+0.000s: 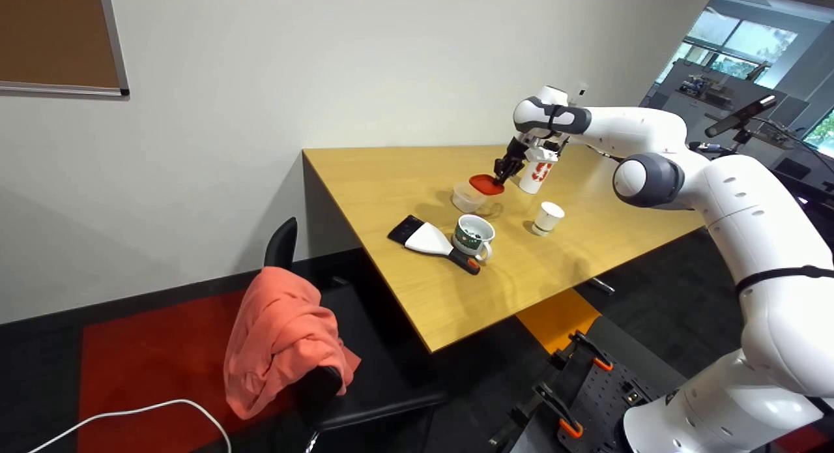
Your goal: Put the lid on the clear bowl
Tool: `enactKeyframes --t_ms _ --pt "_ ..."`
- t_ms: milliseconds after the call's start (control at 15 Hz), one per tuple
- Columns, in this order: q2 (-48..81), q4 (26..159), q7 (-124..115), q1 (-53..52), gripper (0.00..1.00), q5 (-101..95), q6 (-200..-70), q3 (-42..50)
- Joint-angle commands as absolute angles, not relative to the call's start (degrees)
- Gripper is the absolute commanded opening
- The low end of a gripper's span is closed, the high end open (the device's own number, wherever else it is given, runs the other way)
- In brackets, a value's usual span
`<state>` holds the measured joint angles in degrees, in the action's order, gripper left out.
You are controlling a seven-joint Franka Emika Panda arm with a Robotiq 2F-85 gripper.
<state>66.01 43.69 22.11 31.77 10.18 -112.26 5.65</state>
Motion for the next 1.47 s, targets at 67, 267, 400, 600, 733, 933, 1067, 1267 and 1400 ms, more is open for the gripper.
enactKeyframes --t_ms 67,267,400,600,733,933,1067,1267,1400 --pt "67.31 42.10 22.86 31.77 0.06 10.48 -113.85 5.04" --pt "68.77 40.60 23.22 31.90 0.06 10.54 -115.04 4.53" --pt "69.99 39.54 23.47 32.17 0.06 10.83 -116.36 4.02" --pt "71.74 38.02 23.04 32.45 0.06 11.18 -118.45 3.53" --pt "72.84 36.84 23.02 32.71 0.06 11.48 -118.96 2.89" --pt "74.09 35.10 22.99 33.16 0.06 11.61 -118.81 2.01" --pt "74.81 33.91 23.16 33.50 0.06 11.55 -118.34 1.39" --pt "75.62 32.63 23.19 33.84 0.06 11.22 -117.69 0.81" --pt "76.09 32.04 23.09 33.93 0.06 11.03 -117.56 0.77"
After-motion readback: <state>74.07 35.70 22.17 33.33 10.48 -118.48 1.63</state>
